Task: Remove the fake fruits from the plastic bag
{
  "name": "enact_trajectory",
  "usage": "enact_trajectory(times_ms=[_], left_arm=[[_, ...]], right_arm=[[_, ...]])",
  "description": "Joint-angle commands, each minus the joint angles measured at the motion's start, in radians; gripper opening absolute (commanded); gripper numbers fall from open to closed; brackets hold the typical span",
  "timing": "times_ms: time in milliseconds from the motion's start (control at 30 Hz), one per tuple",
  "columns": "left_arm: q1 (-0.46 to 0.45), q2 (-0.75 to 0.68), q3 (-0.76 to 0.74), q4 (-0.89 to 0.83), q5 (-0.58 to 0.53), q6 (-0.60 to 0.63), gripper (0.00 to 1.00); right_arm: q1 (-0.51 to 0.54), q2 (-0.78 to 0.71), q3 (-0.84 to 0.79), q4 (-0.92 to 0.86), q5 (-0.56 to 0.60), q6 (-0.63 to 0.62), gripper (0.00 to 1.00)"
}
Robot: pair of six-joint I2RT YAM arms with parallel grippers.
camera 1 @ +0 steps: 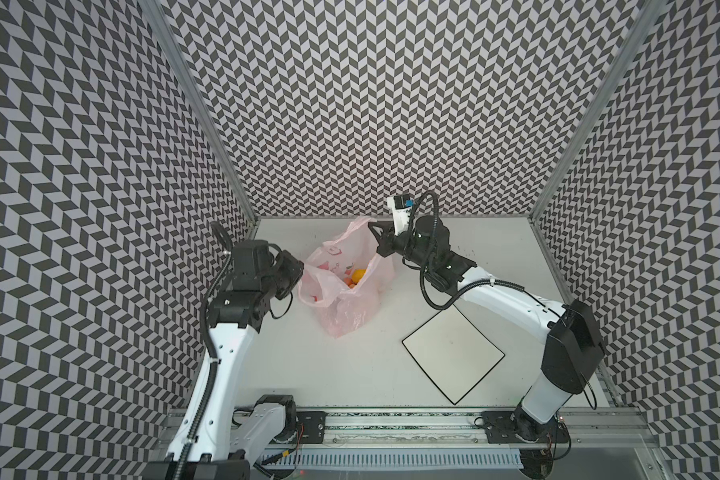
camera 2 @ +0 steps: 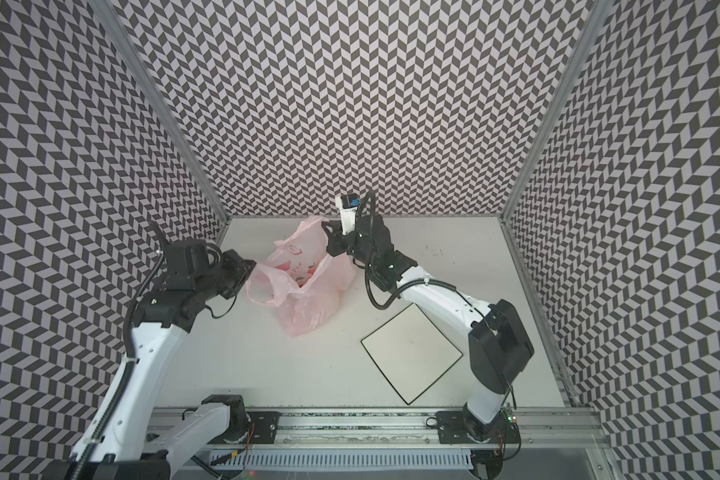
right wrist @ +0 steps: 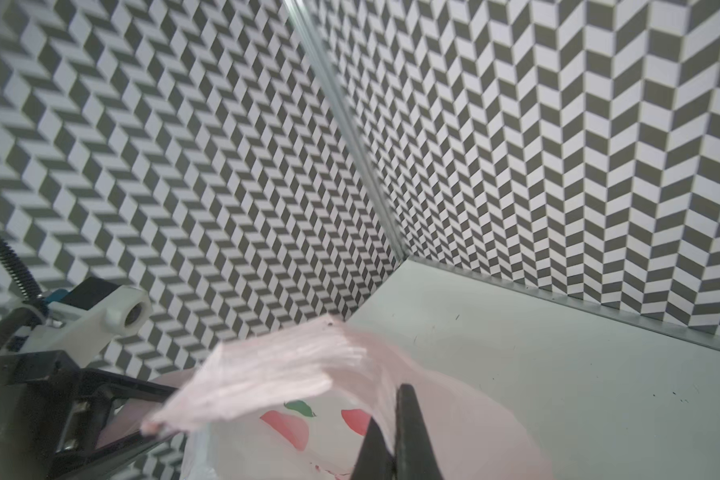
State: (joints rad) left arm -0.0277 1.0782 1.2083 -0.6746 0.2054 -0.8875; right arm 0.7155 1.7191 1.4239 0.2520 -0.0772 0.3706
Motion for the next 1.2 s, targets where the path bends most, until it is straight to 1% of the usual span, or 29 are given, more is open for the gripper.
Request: enact_trajectory(times_ms=[0, 67, 100, 200, 300, 367, 467, 500, 533, 600, 667, 733, 767, 867, 967, 1033, 1067, 1100, 1167], left_arm=[[0.005, 0.136, 0.179, 0.095, -0.033, 0.184, 0.0], [0.004, 0.24, 0.309, 0.089, -0.013, 0.258, 0.0], [0.003, 0.275, 0.35, 0.086, -0.008, 0.28, 0.0], [0.003, 0.362, 0.414, 0.103, 0.05, 0.336, 0.0], [-0.003, 0.388, 0.362, 0.131, 0.126, 0.375, 0.0], [-0.015, 0.374, 0.277, 0.153, 0.166, 0.389, 0.0], [-0.042, 0.325, 0.137, 0.172, 0.191, 0.395, 0.0], [-0.054, 0.307, 0.1, 0.176, 0.193, 0.399, 0.0], [-0.073, 0.281, 0.058, 0.183, 0.193, 0.405, 0.0], [-0.114, 0.237, -0.005, 0.188, 0.182, 0.412, 0.0], [-0.156, 0.204, -0.055, 0.179, 0.166, 0.405, 0.0], [-0.191, 0.186, -0.093, 0.158, 0.15, 0.391, 0.0], [-0.208, 0.175, -0.113, 0.148, 0.137, 0.384, 0.0], [-0.257, 0.145, -0.165, 0.14, 0.077, 0.355, 0.0], [-0.286, 0.12, -0.208, 0.157, 0.055, 0.326, 0.0], [-0.294, 0.106, -0.223, 0.169, 0.046, 0.314, 0.0], [-0.296, 0.098, -0.226, 0.174, 0.041, 0.312, 0.0], [-0.296, 0.095, -0.229, 0.175, 0.037, 0.312, 0.0], [-0.298, 0.085, -0.234, 0.175, 0.029, 0.312, 0.0]], right_arm=[[-0.008, 0.031, 0.069, 0.155, 0.112, 0.175, 0.0], [-0.008, 0.048, 0.08, 0.173, 0.167, 0.2, 0.0], [-0.008, 0.05, 0.072, 0.186, 0.188, 0.208, 0.0], [-0.004, 0.036, 0.006, 0.247, 0.242, 0.236, 0.0], [0.012, 0.006, -0.092, 0.307, 0.279, 0.215, 0.0], [0.019, -0.01, -0.162, 0.322, 0.285, 0.199, 0.0], [0.019, -0.044, -0.262, 0.3, 0.268, 0.193, 0.01], [0.019, -0.059, -0.294, 0.29, 0.262, 0.192, 0.03], [0.019, -0.076, -0.322, 0.266, 0.254, 0.188, 0.09], [0.02, -0.113, -0.36, 0.212, 0.231, 0.177, 0.23], [0.019, -0.155, -0.39, 0.133, 0.177, 0.152, 0.41], [0.019, -0.204, -0.41, 0.037, 0.108, 0.11, 0.54], [0.02, -0.231, -0.423, -0.014, 0.069, 0.088, 0.57], [0.018, -0.317, -0.463, -0.167, 0.003, 0.009, 0.68], [0.018, -0.418, -0.505, -0.304, -0.023, -0.093, 0.74], [0.02, -0.483, -0.517, -0.384, -0.012, -0.173, 0.79], [0.019, -0.511, -0.498, -0.443, -0.005, -0.222, 0.81], [0.019, -0.531, -0.472, -0.489, 0.023, -0.263, 0.82], [0.018, -0.559, -0.403, -0.566, 0.101, -0.33, 0.88]])
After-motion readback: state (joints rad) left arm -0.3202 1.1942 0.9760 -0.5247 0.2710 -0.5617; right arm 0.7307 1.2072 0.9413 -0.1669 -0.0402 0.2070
